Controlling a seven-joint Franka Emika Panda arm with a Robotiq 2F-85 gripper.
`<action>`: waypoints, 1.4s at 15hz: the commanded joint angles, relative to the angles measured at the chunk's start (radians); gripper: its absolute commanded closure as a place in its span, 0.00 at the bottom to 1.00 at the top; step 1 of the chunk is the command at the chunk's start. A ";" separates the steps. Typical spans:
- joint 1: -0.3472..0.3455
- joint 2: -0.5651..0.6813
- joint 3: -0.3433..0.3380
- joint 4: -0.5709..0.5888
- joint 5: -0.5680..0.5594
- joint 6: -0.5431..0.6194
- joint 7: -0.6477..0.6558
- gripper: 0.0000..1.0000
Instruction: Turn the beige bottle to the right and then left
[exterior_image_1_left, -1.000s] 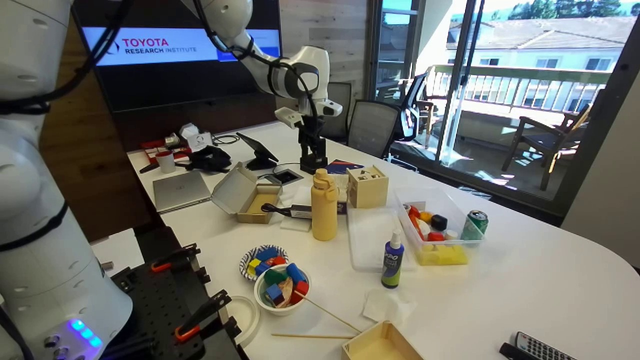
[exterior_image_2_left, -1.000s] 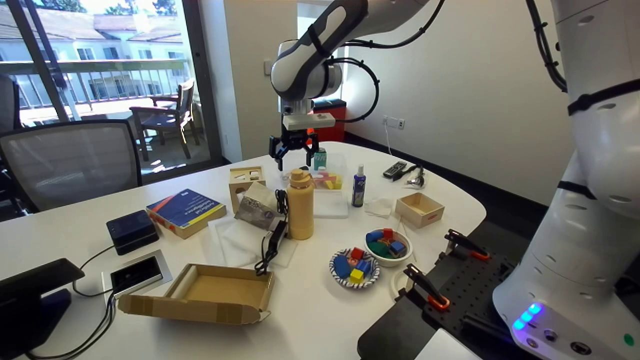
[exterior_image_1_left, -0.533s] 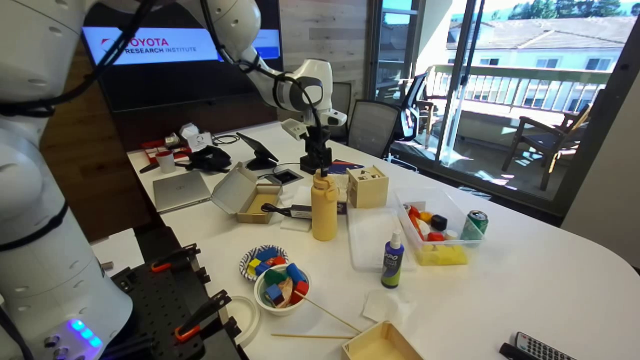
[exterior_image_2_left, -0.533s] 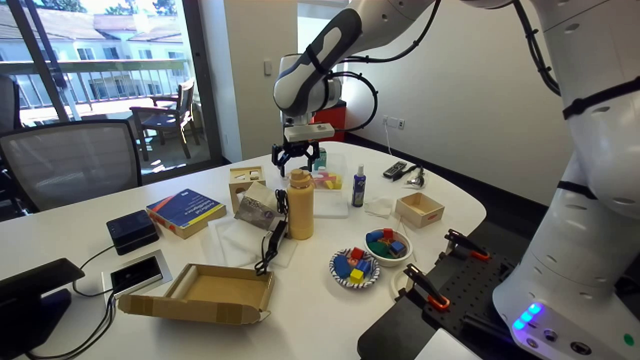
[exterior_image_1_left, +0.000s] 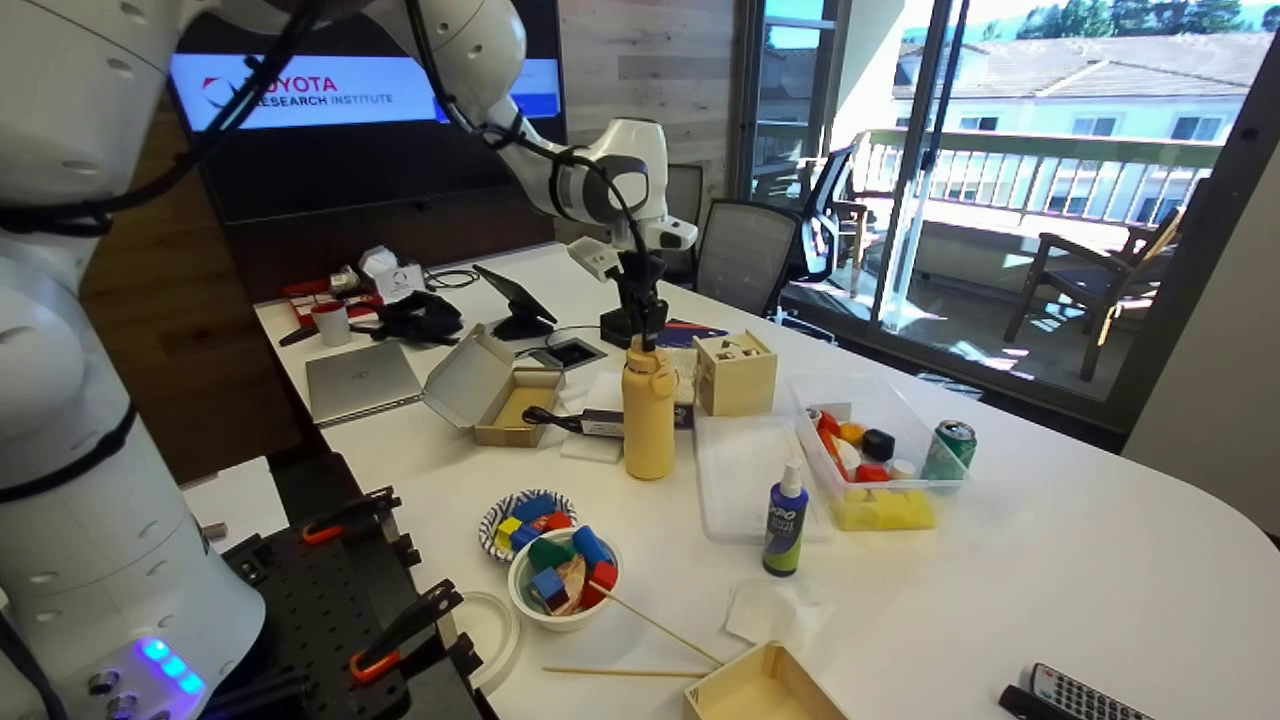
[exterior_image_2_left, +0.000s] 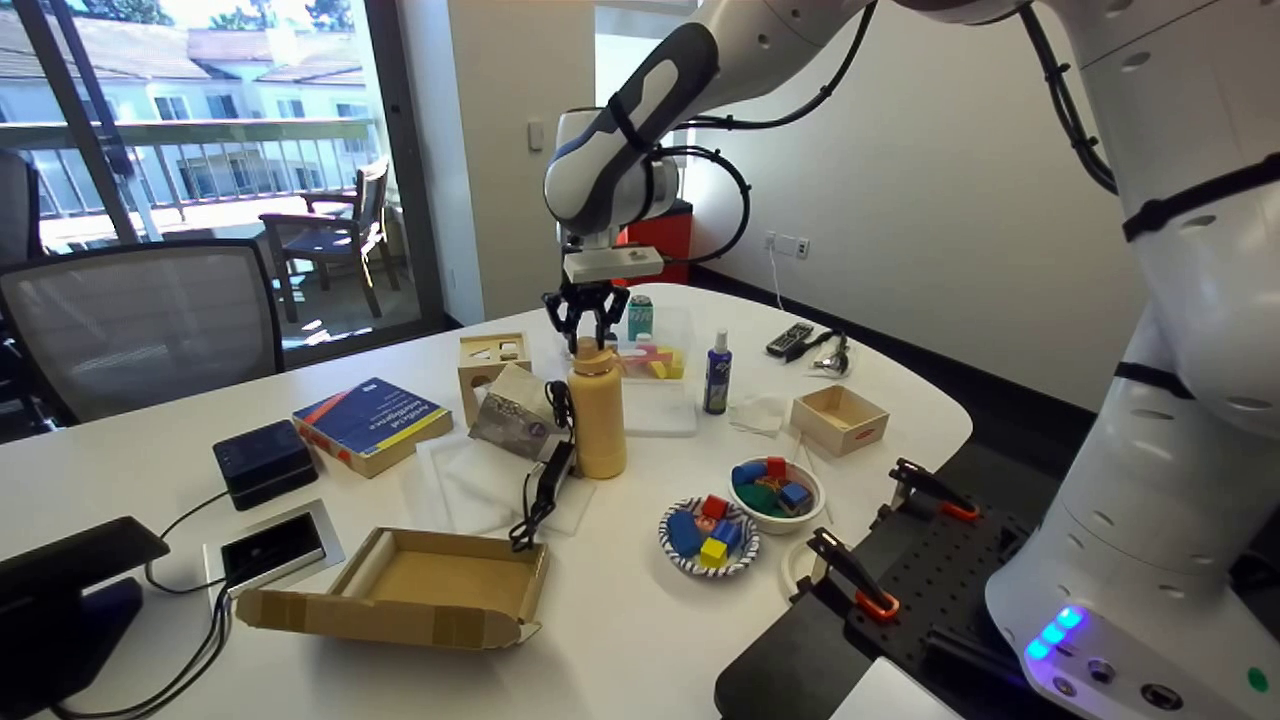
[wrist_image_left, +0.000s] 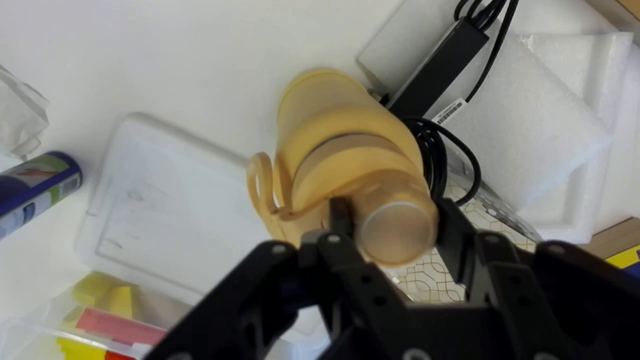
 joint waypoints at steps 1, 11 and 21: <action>0.019 -0.008 -0.022 0.003 -0.022 -0.006 0.028 0.80; 0.110 -0.029 -0.103 -0.025 -0.056 -0.052 0.303 0.80; 0.105 -0.033 -0.101 -0.046 -0.050 -0.075 0.532 0.80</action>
